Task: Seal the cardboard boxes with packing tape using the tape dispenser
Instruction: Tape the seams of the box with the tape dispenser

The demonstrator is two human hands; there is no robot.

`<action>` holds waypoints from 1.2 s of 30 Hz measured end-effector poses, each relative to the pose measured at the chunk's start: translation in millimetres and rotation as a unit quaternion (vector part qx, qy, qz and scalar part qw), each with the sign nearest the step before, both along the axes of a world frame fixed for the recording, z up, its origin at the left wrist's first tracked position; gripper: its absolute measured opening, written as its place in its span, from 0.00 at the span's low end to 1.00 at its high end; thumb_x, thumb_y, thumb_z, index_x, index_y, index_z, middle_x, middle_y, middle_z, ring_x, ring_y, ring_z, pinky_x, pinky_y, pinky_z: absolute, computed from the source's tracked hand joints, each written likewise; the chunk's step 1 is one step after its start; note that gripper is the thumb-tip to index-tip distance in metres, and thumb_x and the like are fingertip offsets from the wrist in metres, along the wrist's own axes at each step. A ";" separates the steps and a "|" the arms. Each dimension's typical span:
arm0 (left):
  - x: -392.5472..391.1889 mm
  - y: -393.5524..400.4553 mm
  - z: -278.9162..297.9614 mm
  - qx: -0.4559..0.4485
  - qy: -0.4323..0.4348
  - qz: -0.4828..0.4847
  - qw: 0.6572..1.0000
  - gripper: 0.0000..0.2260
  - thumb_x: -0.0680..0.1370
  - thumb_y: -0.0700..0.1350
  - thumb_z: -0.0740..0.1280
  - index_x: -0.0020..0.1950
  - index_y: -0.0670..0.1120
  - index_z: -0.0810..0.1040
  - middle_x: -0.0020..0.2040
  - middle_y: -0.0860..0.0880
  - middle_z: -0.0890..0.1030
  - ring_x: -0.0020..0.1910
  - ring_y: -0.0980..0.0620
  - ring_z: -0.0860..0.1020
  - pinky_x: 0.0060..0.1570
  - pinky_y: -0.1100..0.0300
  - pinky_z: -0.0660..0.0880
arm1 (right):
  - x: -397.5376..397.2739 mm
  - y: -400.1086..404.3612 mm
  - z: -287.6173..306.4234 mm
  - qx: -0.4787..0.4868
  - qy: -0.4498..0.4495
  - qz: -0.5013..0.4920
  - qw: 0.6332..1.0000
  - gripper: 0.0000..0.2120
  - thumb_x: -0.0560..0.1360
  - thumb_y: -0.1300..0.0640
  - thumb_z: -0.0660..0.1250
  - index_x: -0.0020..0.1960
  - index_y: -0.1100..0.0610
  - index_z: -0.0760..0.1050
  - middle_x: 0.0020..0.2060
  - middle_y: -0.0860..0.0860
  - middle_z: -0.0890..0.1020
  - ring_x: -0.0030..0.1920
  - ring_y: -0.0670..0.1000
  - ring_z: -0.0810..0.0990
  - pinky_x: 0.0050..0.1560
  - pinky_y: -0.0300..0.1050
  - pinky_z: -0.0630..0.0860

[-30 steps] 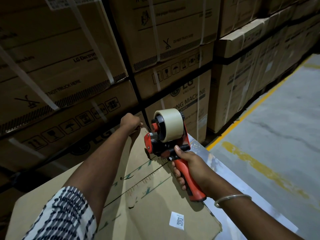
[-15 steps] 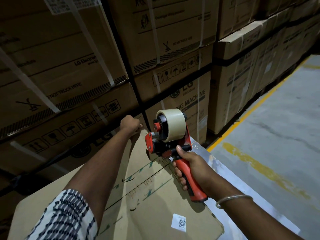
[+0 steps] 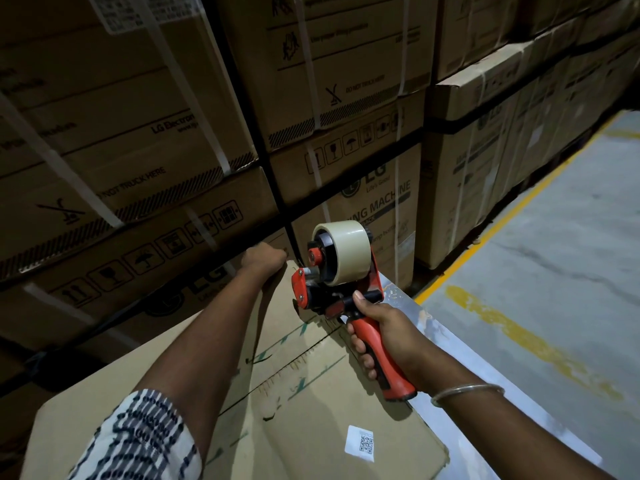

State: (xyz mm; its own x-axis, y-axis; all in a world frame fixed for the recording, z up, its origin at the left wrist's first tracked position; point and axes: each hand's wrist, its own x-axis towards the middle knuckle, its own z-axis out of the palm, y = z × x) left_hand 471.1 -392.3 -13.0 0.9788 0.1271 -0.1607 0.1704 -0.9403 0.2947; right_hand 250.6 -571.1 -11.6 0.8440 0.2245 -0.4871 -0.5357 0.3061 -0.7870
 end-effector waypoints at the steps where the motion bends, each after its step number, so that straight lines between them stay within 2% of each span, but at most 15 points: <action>1: -2.0 3.7 -2.7 0.010 0.004 -0.010 1.000 0.16 0.81 0.53 0.58 0.52 0.42 0.78 0.52 0.41 0.80 0.51 0.43 0.79 0.46 0.55 0.75 | 0.5 0.2 0.2 0.000 0.005 -0.001 1.000 0.28 0.78 0.34 0.59 0.36 0.58 0.72 0.27 0.53 0.70 0.21 0.50 0.67 0.23 0.38 0.65; 3: -8.5 10.6 -8.3 0.017 -0.013 -0.024 0.999 0.21 0.83 0.56 0.53 0.57 0.44 0.78 0.56 0.42 0.79 0.55 0.42 0.77 0.47 0.54 0.73 | 0.9 0.8 0.6 -0.002 0.009 -0.001 1.000 0.28 0.78 0.34 0.59 0.36 0.58 0.71 0.27 0.53 0.70 0.21 0.50 0.66 0.23 0.37 0.64; 5: -17.4 12.0 -14.2 0.008 -0.058 -0.023 0.998 0.21 0.84 0.58 0.54 0.54 0.42 0.77 0.49 0.45 0.77 0.48 0.46 0.76 0.44 0.54 0.72 | 1.2 1.1 1.4 -0.009 0.003 0.001 1.000 0.28 0.79 0.34 0.58 0.36 0.58 0.71 0.27 0.53 0.70 0.21 0.50 0.66 0.23 0.38 0.64; 7: -23.8 13.7 -22.8 -0.037 -0.149 -0.026 0.988 0.23 0.84 0.58 0.55 0.50 0.40 0.79 0.42 0.48 0.79 0.40 0.50 0.77 0.38 0.57 0.72 | 1.3 0.7 2.7 -0.012 0.004 0.004 1.000 0.28 0.78 0.34 0.58 0.35 0.58 0.71 0.27 0.53 0.70 0.21 0.50 0.66 0.23 0.37 0.64; 9: -28.5 14.9 -27.9 -0.057 -0.185 -0.060 0.979 0.22 0.84 0.56 0.57 0.47 0.42 0.83 0.37 0.48 0.80 0.36 0.51 0.77 0.34 0.59 0.68 | 1.7 0.4 5.1 -0.013 0.007 0.007 1.000 0.28 0.78 0.34 0.58 0.35 0.58 0.71 0.27 0.53 0.70 0.21 0.50 0.66 0.22 0.37 0.64; 11: -31.1 16.5 -27.3 -0.053 -0.183 -0.075 0.979 0.20 0.83 0.55 0.59 0.49 0.43 0.84 0.38 0.48 0.81 0.37 0.50 0.78 0.36 0.59 0.69 | 2.2 0.0 7.1 -0.019 0.005 0.013 1.000 0.29 0.79 0.34 0.58 0.35 0.58 0.71 0.26 0.53 0.70 0.21 0.50 0.66 0.22 0.37 0.64; 15: -31.5 16.6 -24.5 -0.041 -0.170 -0.083 0.981 0.19 0.83 0.55 0.60 0.52 0.43 0.85 0.39 0.46 0.82 0.39 0.47 0.79 0.44 0.54 0.79 | 2.3 -0.6 11.3 -0.028 -0.001 0.024 0.999 0.29 0.79 0.34 0.57 0.35 0.58 0.70 0.27 0.53 0.70 0.22 0.50 0.66 0.23 0.39 0.64; 20: -33.4 17.2 -23.9 -0.028 -0.160 -0.081 0.983 0.19 0.83 0.55 0.60 0.46 0.43 0.84 0.35 0.46 0.80 0.37 0.47 0.79 0.40 0.56 0.76 | -5.6 -4.2 19.4 -0.058 -0.015 0.038 0.997 0.29 0.81 0.35 0.56 0.34 0.58 0.69 0.27 0.53 0.69 0.23 0.50 0.66 0.25 0.40 0.63; 25: -30.8 17.4 -23.8 -0.014 -0.163 -0.076 0.984 0.20 0.83 0.55 0.60 0.46 0.42 0.83 0.37 0.45 0.79 0.37 0.47 0.77 0.38 0.57 0.70 | -36.6 -23.8 16.9 -0.088 -0.009 0.047 0.995 0.29 0.80 0.34 0.57 0.35 0.58 0.68 0.27 0.54 0.69 0.22 0.50 0.66 0.25 0.40 0.62; 31: -33.7 15.1 -25.5 0.017 -0.176 -0.085 0.981 0.20 0.83 0.53 0.59 0.48 0.38 0.82 0.43 0.41 0.81 0.41 0.44 0.77 0.42 0.55 0.73 | -90.7 -48.8 14.9 -0.087 -0.007 0.038 0.995 0.26 0.79 0.36 0.58 0.41 0.59 0.69 0.28 0.54 0.71 0.23 0.50 0.67 0.25 0.39 0.65; 34: -36.8 15.8 -27.3 0.022 -0.257 -0.171 0.951 0.13 0.82 0.48 0.62 0.58 0.41 0.80 0.54 0.43 0.79 0.53 0.44 0.77 0.50 0.51 0.76 | -97.1 -49.3 16.2 -0.084 -0.004 0.029 0.996 0.26 0.80 0.36 0.58 0.41 0.60 0.70 0.29 0.54 0.71 0.23 0.50 0.67 0.25 0.40 0.65; 36: -42.0 18.6 -25.9 -0.003 -0.281 -0.294 0.914 0.12 0.80 0.47 0.64 0.61 0.44 0.79 0.59 0.47 0.78 0.59 0.46 0.74 0.55 0.50 0.75 | -96.4 -48.5 16.9 -0.081 -0.007 0.029 0.996 0.26 0.80 0.36 0.58 0.41 0.59 0.70 0.29 0.54 0.71 0.23 0.50 0.67 0.25 0.40 0.65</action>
State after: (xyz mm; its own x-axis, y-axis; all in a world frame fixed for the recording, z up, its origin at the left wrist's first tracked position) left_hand 429.1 -373.7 -38.9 0.8065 -0.4459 0.3883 -0.5424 -0.8194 0.1857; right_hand 154.2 -619.5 5.3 0.8382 0.1934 -0.5099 -0.5383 0.1437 -0.8304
